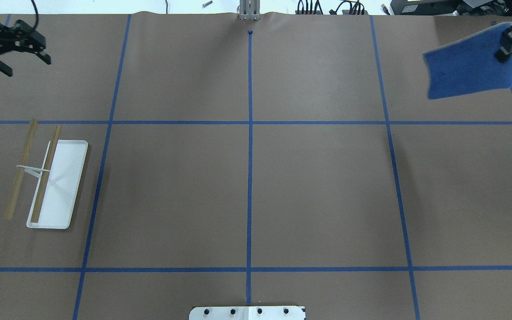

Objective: Hang towel on rack

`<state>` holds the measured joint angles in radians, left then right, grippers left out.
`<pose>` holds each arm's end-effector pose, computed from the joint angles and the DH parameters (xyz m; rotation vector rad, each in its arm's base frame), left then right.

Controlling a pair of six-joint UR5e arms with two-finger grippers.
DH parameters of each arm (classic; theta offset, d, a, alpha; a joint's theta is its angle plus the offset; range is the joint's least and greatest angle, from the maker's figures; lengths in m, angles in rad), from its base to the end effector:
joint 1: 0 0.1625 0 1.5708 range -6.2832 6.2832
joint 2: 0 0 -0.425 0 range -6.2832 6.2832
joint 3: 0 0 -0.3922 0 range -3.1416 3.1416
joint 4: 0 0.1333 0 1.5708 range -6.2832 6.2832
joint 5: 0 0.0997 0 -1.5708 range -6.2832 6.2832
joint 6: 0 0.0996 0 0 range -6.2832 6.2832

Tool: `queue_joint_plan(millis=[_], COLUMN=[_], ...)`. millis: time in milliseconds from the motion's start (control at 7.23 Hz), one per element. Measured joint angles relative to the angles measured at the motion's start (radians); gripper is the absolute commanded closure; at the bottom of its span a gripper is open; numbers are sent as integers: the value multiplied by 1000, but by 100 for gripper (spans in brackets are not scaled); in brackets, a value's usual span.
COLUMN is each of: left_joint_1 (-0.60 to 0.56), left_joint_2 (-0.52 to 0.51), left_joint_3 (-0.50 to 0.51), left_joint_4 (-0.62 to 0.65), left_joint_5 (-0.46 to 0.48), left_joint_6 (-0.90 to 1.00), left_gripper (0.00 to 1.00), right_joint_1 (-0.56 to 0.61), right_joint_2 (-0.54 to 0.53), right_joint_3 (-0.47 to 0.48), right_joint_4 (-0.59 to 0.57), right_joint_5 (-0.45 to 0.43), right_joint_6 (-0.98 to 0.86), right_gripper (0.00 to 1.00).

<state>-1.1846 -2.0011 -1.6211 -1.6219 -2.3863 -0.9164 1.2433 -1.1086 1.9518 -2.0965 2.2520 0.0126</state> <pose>0.1869 -0.6210 0.3757 -0.0836 0.9382 -0.2739 -0.1163 -0.5617 0.2924 0.1877 -0.7222 -0.4084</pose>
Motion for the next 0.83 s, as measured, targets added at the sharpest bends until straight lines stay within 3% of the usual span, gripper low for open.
queue_joint_plan(millis=[415, 830], left_joint_1=[164, 295], left_joint_2=[-181, -343], left_joint_3=[1, 93], left_joint_4=[-19, -152], left_joint_5=[-8, 11], left_joint_6=[-405, -755], left_gripper=[1, 2], right_joint_1=[-279, -399], right_joint_2=[58, 63], right_joint_3=[140, 180], right_joint_4=[69, 262], right_joint_5=[-157, -241], right_joint_6=[366, 504], right_gripper=[100, 100])
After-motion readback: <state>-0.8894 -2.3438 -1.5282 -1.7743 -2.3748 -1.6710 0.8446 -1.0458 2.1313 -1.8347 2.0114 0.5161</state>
